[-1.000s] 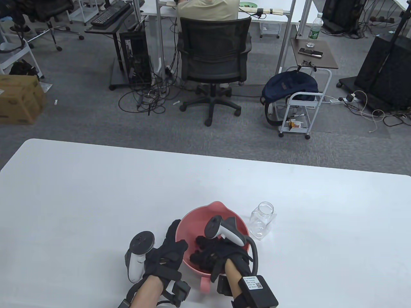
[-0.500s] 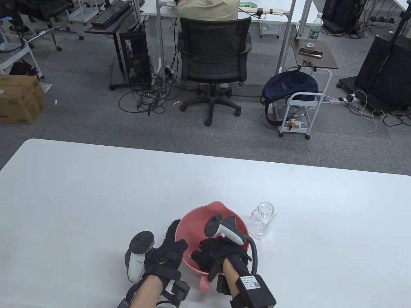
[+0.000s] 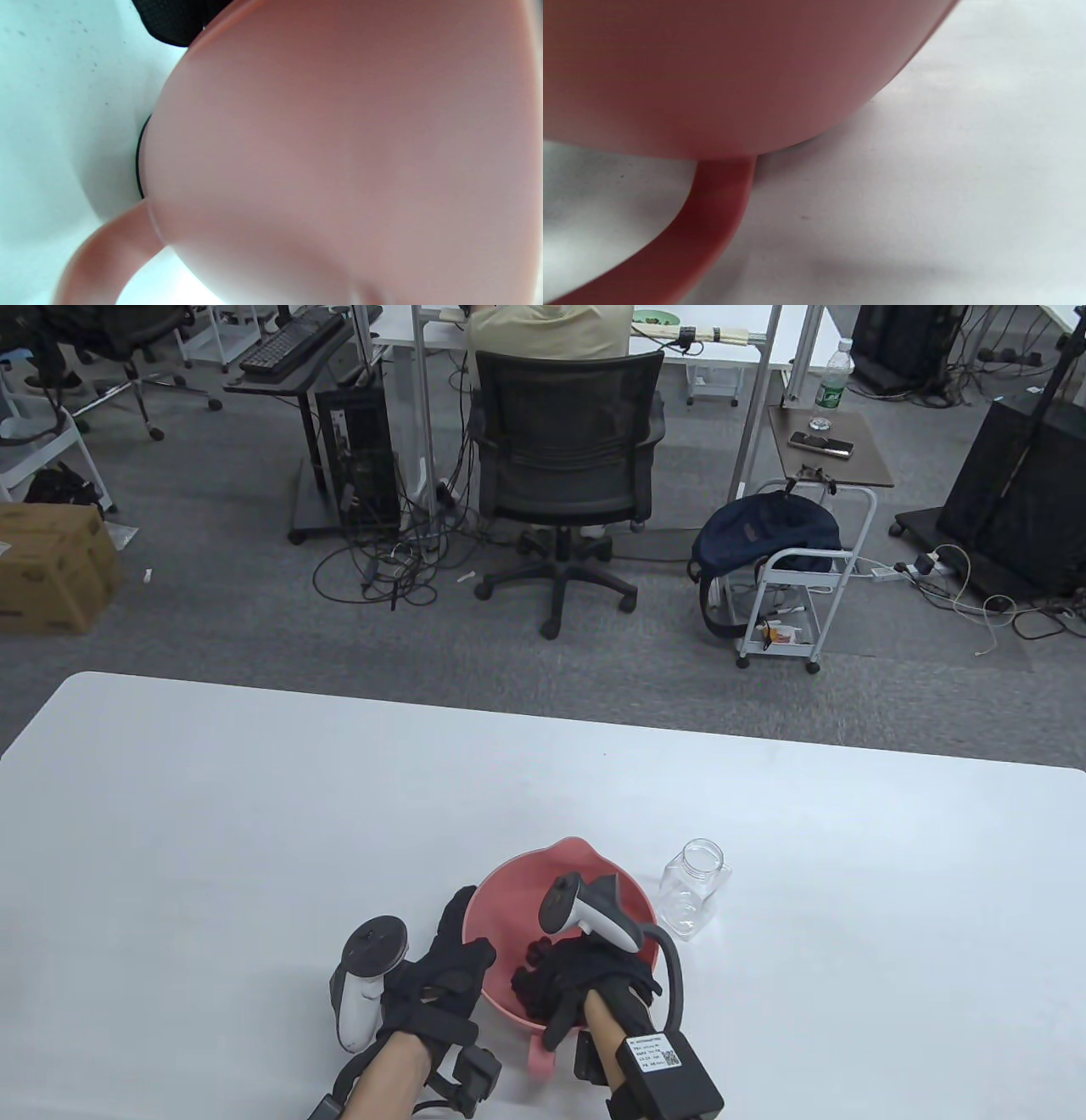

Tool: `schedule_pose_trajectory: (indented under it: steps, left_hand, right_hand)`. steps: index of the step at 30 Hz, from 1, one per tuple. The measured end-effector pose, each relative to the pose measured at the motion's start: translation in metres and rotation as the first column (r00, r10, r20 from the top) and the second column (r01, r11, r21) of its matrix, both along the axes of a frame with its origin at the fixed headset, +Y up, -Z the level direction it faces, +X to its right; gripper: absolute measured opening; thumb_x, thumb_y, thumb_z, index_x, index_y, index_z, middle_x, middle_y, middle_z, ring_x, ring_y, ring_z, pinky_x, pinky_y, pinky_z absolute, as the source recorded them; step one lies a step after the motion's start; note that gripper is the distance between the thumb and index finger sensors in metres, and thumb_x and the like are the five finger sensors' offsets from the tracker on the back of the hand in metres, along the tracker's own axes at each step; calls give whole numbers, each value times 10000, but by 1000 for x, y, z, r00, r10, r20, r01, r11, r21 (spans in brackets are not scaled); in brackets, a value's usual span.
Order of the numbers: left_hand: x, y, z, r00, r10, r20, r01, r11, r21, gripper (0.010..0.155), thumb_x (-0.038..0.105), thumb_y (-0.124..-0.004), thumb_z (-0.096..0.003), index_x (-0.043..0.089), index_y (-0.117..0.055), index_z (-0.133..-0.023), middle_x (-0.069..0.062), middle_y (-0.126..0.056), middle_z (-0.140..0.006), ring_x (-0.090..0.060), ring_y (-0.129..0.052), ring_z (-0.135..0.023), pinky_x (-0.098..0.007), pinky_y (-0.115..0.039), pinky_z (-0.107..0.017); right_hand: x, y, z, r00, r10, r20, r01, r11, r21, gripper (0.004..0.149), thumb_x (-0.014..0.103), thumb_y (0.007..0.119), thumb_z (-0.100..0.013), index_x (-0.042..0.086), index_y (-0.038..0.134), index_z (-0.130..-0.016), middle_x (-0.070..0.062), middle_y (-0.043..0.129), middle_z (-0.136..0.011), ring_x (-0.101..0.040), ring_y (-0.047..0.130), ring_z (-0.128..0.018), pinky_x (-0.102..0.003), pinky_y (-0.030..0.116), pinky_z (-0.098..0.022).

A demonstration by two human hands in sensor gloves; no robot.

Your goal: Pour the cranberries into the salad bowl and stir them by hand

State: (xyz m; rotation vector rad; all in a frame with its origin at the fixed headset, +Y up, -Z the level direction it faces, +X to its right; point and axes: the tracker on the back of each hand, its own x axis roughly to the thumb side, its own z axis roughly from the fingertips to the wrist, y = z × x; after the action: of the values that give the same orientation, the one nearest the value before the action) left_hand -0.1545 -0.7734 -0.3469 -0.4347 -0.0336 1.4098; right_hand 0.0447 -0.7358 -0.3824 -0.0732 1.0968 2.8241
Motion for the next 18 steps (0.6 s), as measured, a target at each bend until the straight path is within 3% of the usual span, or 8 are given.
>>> schedule_pose_trajectory:
  steps: [7,10,14,15,18]
  left_hand:
    - [0,0,0,1000,2,1,-2,1000,-1,715,383,-620,-604,389,-151,-1144,-79,-319,-1262,-425,-440,-1125,-553,-557,-793]
    - [0,0,0,1000,4,4,-4,1000,-2,716,383,-621,-604,389,-150,-1144,-82,-316,-1262,-427,-440,-1125,-554,-555,-793]
    - [0,0,-1,1000,3,6,-3,1000,-2,718,383,-623,-603,388,-151,-1143,-81,-316,-1262,-425,-440,-1125,-554,-556,-793]
    - [0,0,-1,1000,5,7,-5,1000,-3,719,382,-624,-603,389,-149,-1143,-82,-315,-1262,-428,-437,-1125,-555,-555,-793]
    - [0,0,0,1000,3,10,-3,1000,-1,721,382,-627,-602,390,-150,-1143,-83,-317,-1262,-427,-439,-1125,-554,-557,-792]
  right_hand:
    - [-2,-1,0,998,-55,-25,54,998,-23,657,780,697,-489,344,783,-972,67,889,-940,-28,979,-690,-185,875,-430]
    - [-2,-2,0,998,-46,-31,45,999,-30,604,800,696,-457,449,791,-940,174,908,-935,22,978,-704,-169,884,-454]
    - [-2,-1,0,997,-71,-43,71,997,-13,546,808,714,-412,581,784,-903,294,947,-910,27,978,-777,-188,905,-516]
    - [-2,0,1,996,-76,-47,75,997,-15,547,815,714,-398,630,753,-911,329,961,-894,-4,955,-871,-222,899,-578]
    - [-2,1,3,993,-96,-70,96,995,-6,584,815,735,-371,722,638,-939,392,923,-954,44,932,-944,-272,877,-672]
